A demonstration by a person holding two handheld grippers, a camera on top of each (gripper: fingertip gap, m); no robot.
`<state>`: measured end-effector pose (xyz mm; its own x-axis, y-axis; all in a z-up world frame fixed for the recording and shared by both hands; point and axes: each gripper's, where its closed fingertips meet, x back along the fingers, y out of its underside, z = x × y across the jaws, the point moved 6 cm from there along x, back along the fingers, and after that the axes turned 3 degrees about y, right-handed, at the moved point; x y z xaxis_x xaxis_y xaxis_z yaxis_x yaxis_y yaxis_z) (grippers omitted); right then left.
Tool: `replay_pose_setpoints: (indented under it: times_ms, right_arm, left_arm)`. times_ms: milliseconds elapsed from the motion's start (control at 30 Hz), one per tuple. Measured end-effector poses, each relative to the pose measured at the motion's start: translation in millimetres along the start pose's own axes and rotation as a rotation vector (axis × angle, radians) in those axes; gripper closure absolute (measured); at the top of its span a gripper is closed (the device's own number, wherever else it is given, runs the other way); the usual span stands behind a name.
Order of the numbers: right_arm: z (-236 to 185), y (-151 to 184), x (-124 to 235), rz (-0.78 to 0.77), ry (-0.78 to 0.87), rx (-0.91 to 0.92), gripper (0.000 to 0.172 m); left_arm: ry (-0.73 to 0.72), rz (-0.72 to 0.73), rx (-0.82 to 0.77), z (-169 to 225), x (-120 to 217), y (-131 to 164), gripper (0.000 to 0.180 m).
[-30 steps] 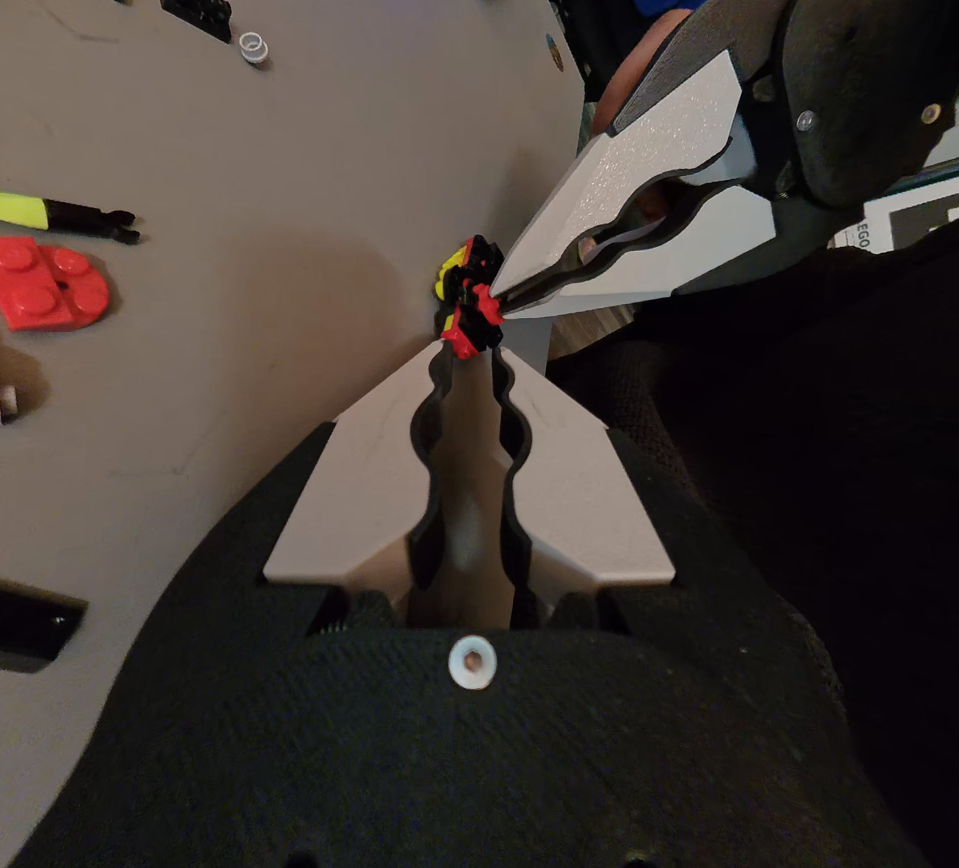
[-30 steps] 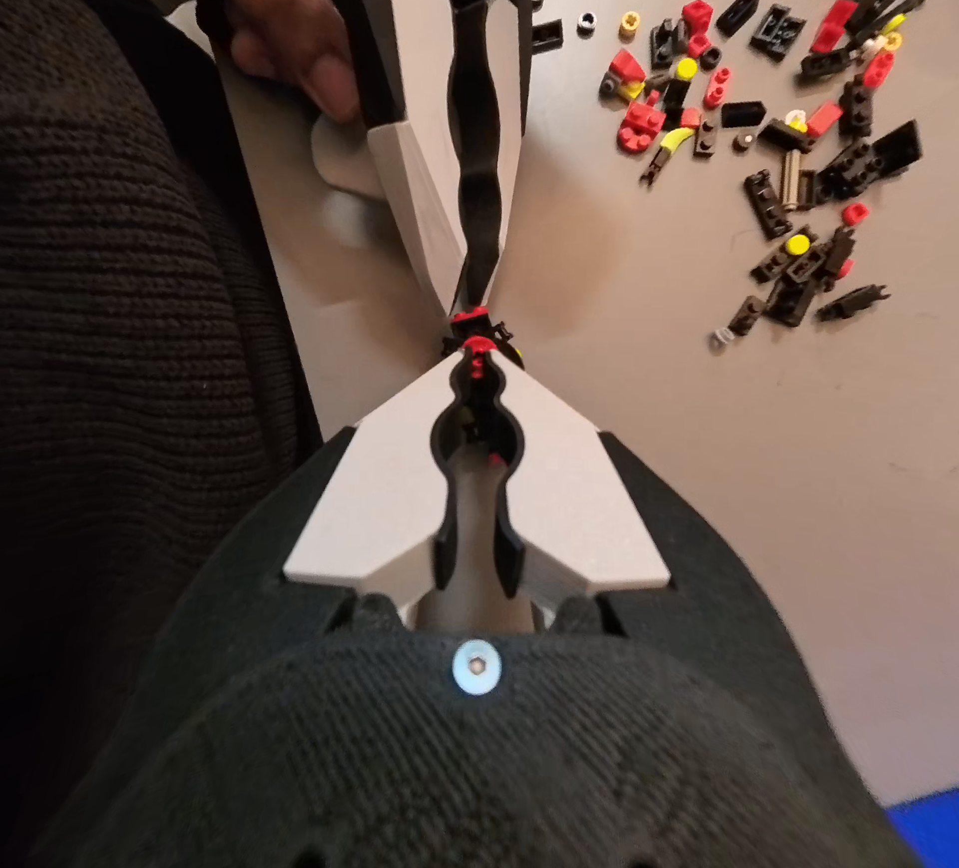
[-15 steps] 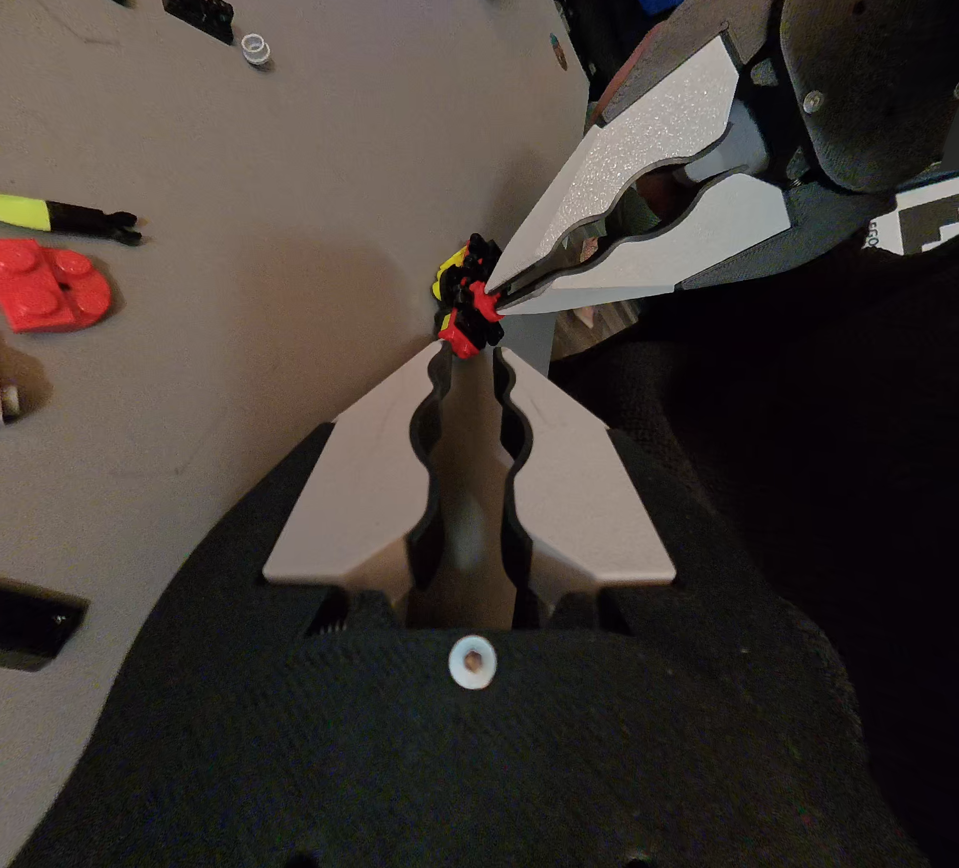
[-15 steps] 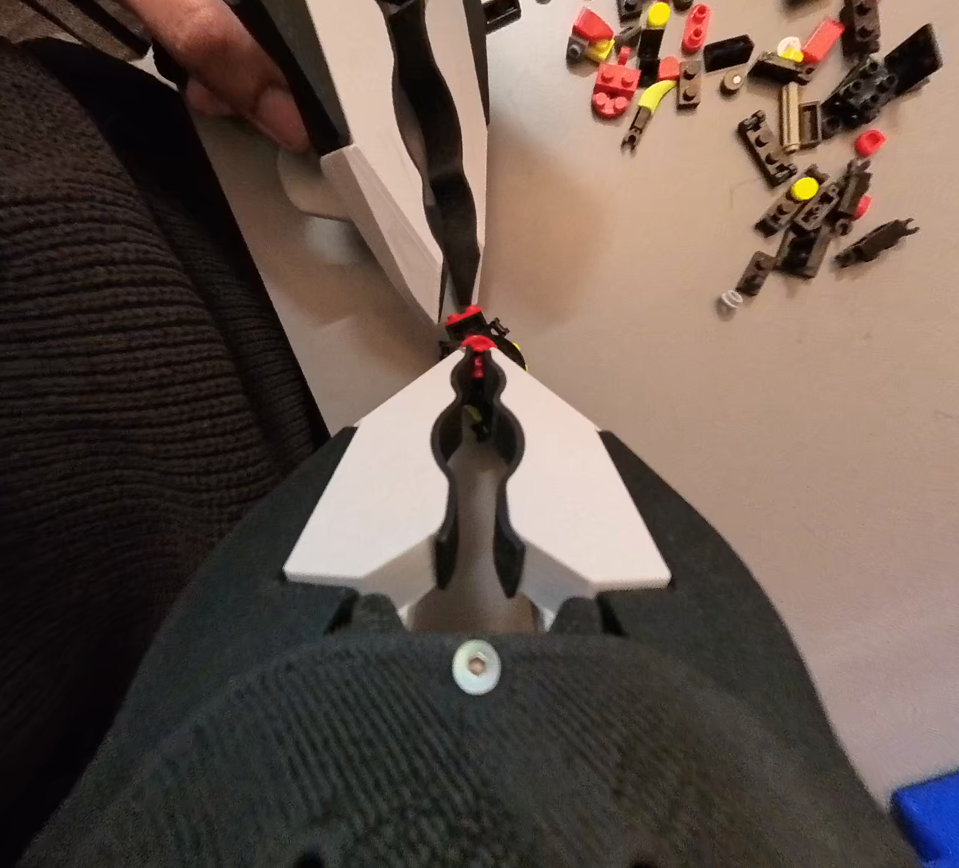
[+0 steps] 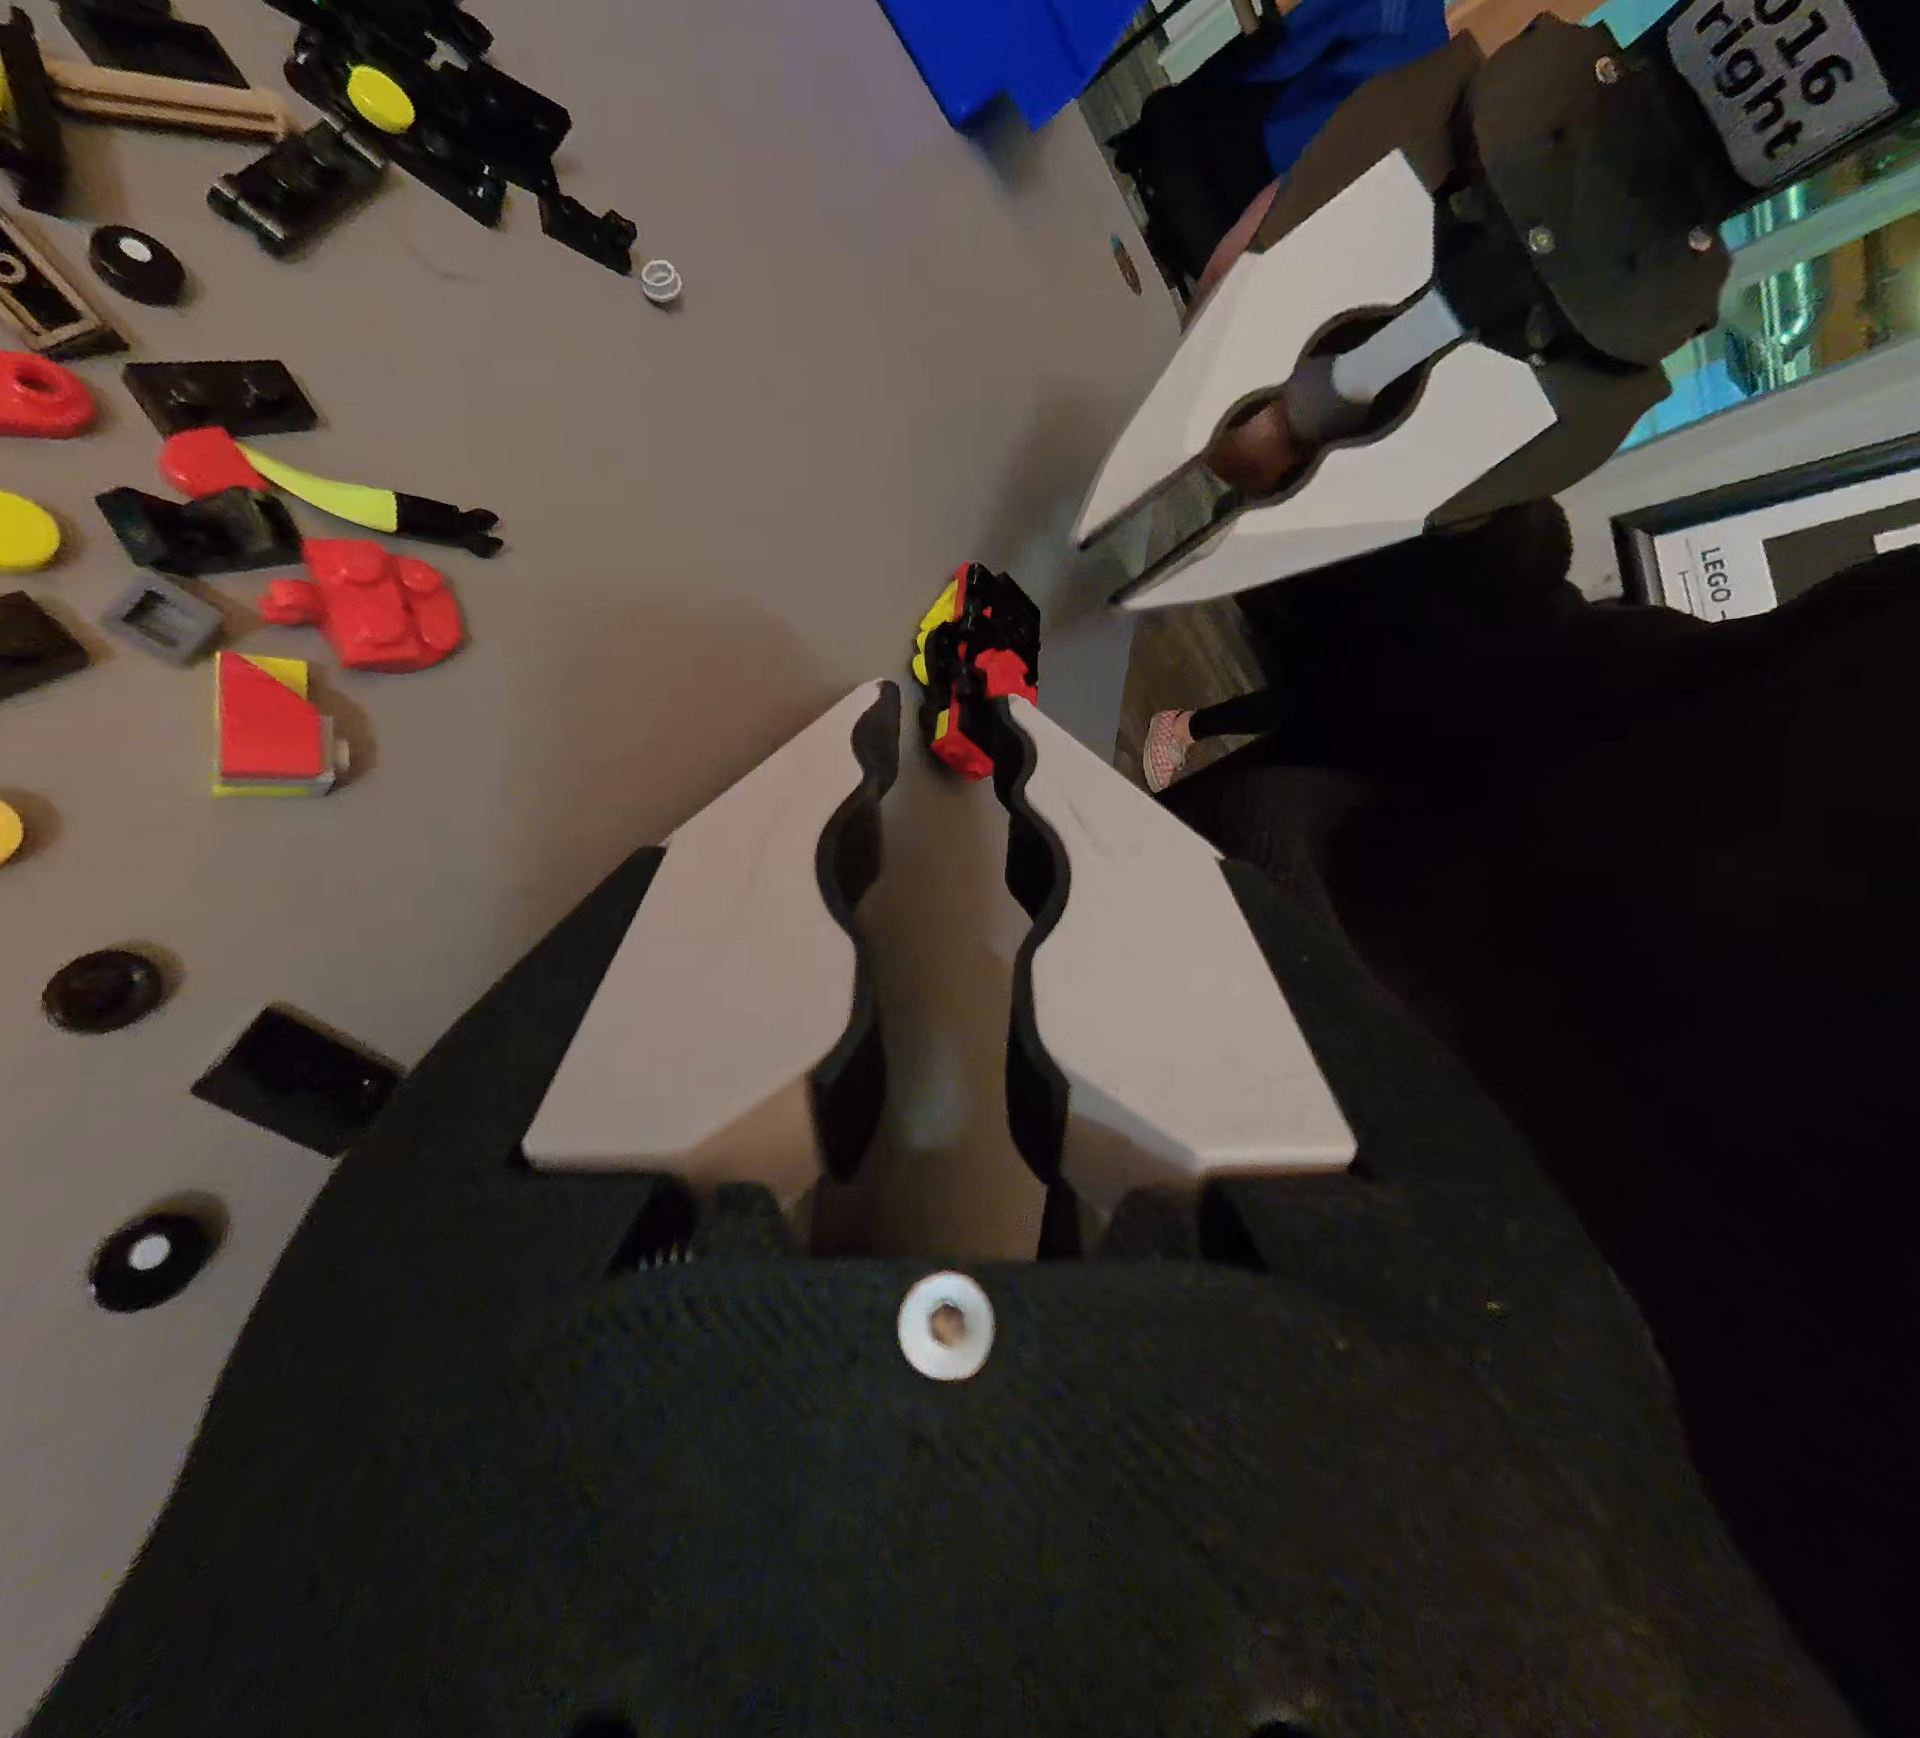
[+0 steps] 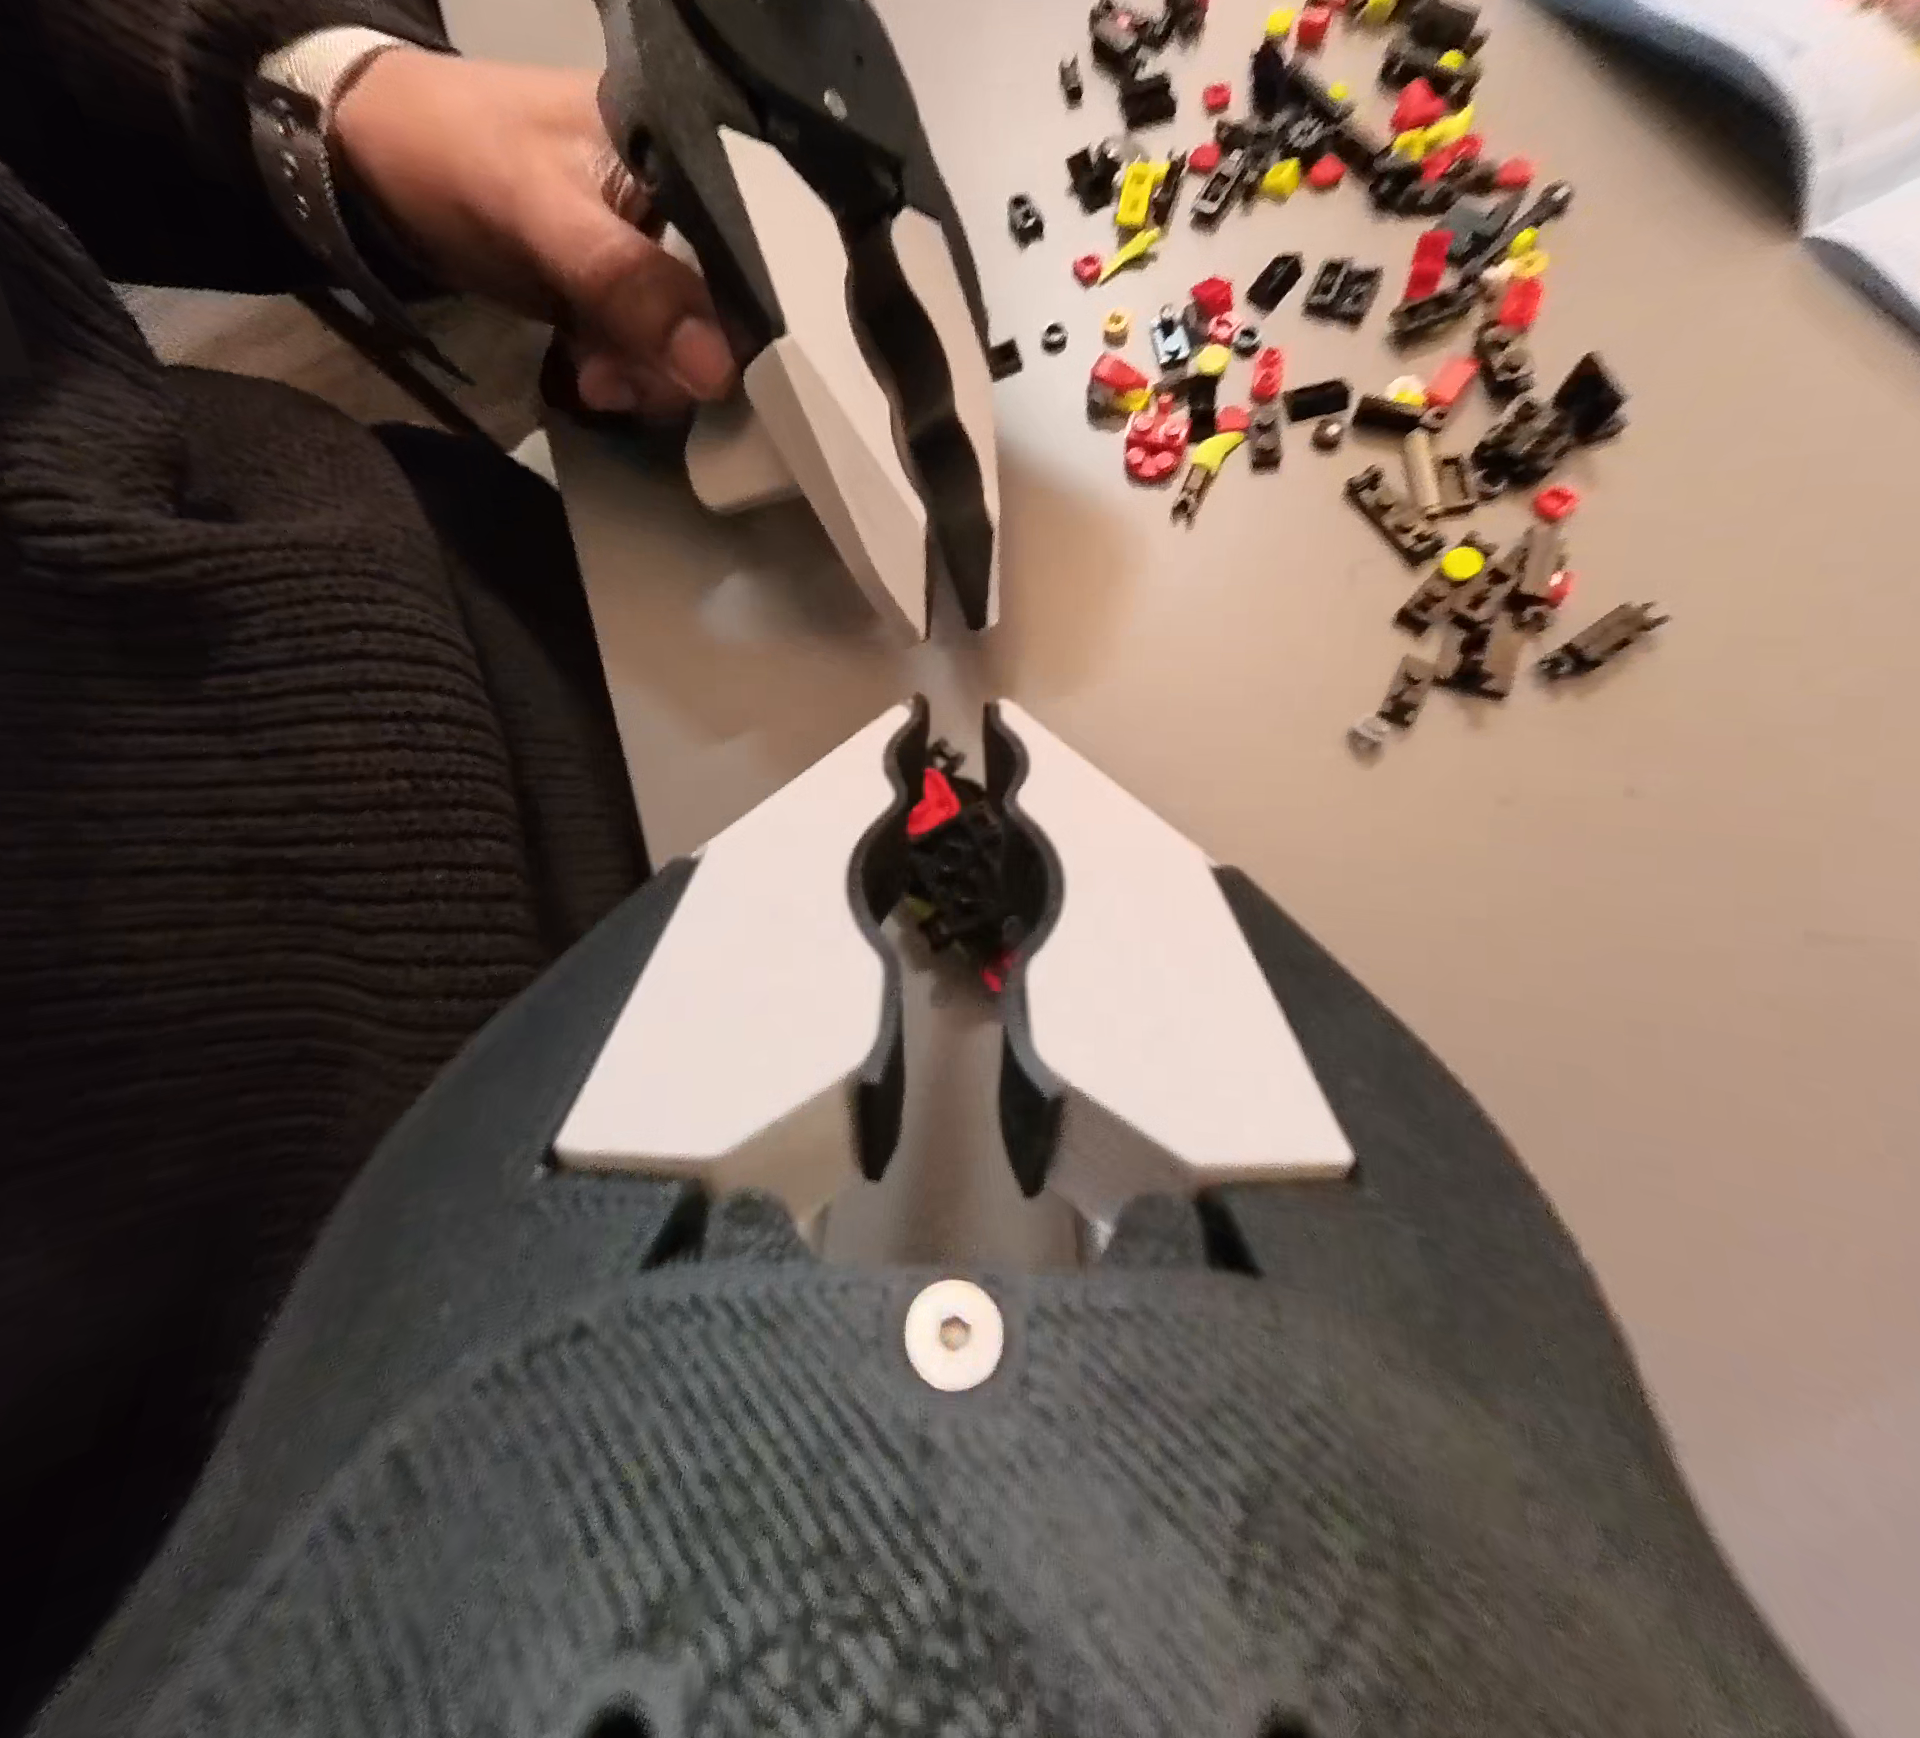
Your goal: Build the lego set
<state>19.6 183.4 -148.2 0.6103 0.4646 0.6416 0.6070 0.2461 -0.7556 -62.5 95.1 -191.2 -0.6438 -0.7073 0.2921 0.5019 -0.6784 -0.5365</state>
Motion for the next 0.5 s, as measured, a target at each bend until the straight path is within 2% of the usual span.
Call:
replay_pose_setpoints:
  times_ms: [33,167,333,500]
  right_arm:
    - [1.6,-0.3,0.8,0.029,0.007,0.016,0.162]
    - [4.3,8.2,-0.7,0.099,-0.029,0.091,0.162]
    - [6.2,17.5,-4.7,0.071,-0.069,0.114,0.142]
    - [-0.3,24.3,-9.8,0.029,-0.091,0.191,0.131]
  left_arm:
    - [0.005,0.001,-0.004,0.3,-0.4,0.0,0.165]
    - [0.009,-0.008,-0.047,3.9,-1.0,-0.3,0.166]
    - [-0.009,-0.014,-0.081,3.3,0.3,-1.1,0.166]
    - [0.002,-0.011,-0.043,-3.0,0.0,-0.8,0.165]
